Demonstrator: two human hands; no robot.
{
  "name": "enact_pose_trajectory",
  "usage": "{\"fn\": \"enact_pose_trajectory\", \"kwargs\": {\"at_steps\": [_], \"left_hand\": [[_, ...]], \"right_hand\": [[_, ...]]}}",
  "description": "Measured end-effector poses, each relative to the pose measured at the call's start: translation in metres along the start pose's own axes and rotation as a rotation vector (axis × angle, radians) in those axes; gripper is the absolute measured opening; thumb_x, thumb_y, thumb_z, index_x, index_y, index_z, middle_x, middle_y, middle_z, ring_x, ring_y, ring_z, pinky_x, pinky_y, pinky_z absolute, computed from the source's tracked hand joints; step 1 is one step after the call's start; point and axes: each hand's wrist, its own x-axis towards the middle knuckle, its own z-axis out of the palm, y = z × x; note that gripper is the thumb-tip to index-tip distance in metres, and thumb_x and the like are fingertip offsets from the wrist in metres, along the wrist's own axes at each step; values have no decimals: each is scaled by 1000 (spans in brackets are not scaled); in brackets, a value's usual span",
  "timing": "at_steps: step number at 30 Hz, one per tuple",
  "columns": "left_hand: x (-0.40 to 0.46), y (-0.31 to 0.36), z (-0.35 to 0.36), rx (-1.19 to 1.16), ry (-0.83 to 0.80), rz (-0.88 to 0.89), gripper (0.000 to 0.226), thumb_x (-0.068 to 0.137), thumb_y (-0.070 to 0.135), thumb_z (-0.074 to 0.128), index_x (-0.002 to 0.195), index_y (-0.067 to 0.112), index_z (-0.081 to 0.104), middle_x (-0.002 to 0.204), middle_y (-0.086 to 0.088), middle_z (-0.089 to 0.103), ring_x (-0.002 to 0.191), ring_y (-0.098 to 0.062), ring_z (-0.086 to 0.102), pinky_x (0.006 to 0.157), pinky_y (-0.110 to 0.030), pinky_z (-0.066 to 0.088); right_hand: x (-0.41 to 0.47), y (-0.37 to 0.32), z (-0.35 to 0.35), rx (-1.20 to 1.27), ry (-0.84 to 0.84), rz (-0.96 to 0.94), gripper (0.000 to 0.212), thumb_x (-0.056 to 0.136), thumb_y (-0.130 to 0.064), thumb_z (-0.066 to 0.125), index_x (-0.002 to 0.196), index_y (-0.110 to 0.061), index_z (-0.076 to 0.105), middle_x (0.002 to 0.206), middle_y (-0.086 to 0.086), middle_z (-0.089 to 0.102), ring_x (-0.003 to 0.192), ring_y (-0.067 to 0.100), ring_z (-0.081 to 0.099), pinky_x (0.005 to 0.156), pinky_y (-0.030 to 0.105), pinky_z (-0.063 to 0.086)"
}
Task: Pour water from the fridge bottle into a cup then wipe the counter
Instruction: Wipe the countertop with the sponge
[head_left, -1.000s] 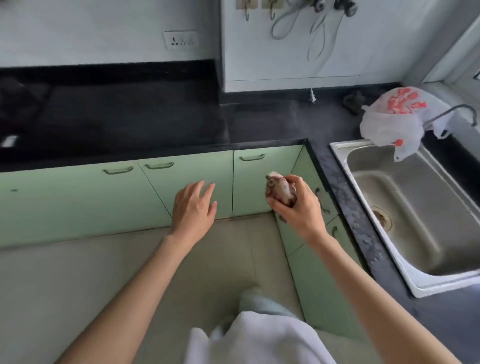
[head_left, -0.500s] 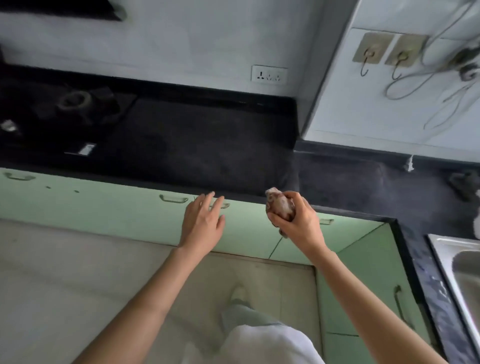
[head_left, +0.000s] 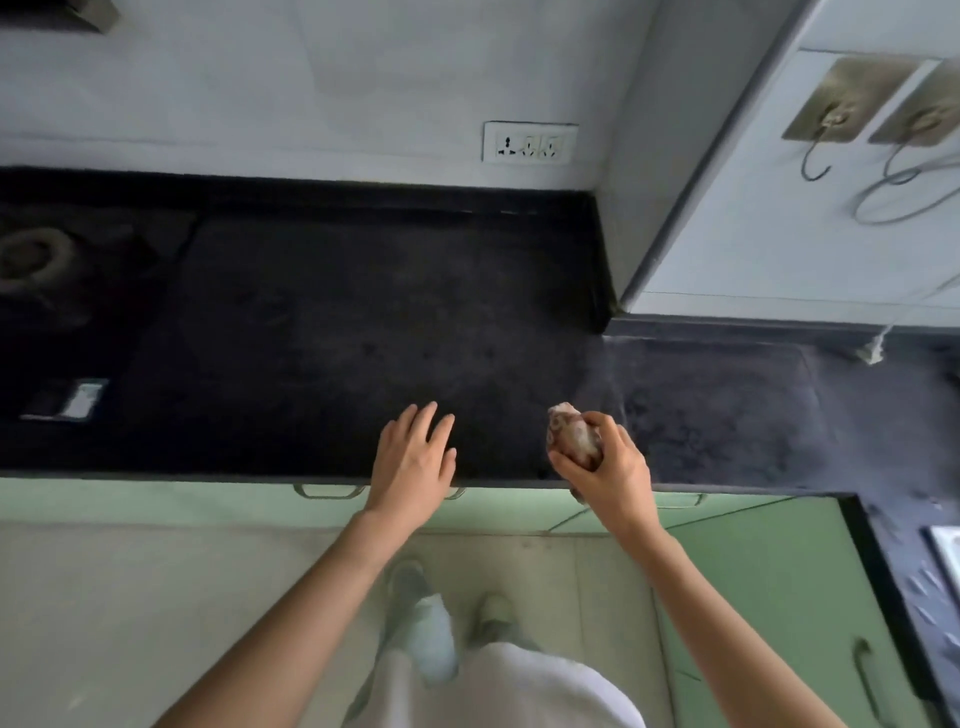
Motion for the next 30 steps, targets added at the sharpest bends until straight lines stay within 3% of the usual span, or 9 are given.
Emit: {"fn": "enact_pose_trajectory", "kwargs": {"at_steps": [10, 15, 23, 26, 30], "left_hand": [[63, -52, 24, -41, -131, 258, 47, 83, 21, 69, 127, 7, 60, 134, -17, 55, 122, -40, 52, 91, -54, 49], [79, -52, 33, -50, -149, 350, 49, 84, 23, 68, 130, 9, 58, 138, -17, 52, 125, -40, 48, 92, -56, 47], [106, -43, 42, -6, -227, 363, 50, 90, 28, 61, 138, 16, 51, 147, -14, 44, 134, -37, 40, 101, -57, 38], [111, -43, 45, 5, -284, 339, 51, 97, 32, 49, 145, 20, 40, 155, -10, 32, 142, -34, 27, 109, -54, 29], [111, -46, 45, 17, -291, 344, 52, 96, 31, 51, 145, 20, 41, 154, -11, 32, 142, -35, 28, 108, -55, 31]], "right_hand": [[-5, -9, 55, -81, 210, 258, 53, 69, -30, 82, 115, -19, 58, 106, 3, 60, 96, 26, 58, 71, 31, 44], [-6, -16, 83, -141, 264, 247, 54, 68, -26, 83, 115, -15, 60, 112, 5, 58, 95, 27, 59, 72, 32, 48], [11, 14, 79, -322, 298, 210, 53, 70, -20, 82, 118, -10, 59, 118, 9, 58, 93, 35, 55, 77, 41, 50], [40, 33, 58, -339, 327, 300, 54, 78, -27, 77, 126, -14, 57, 121, 8, 57, 100, 35, 53, 83, 42, 48], [88, 39, 53, -271, 331, 349, 56, 84, -33, 69, 136, -25, 49, 130, 3, 52, 113, 28, 50, 90, 39, 44]]}}
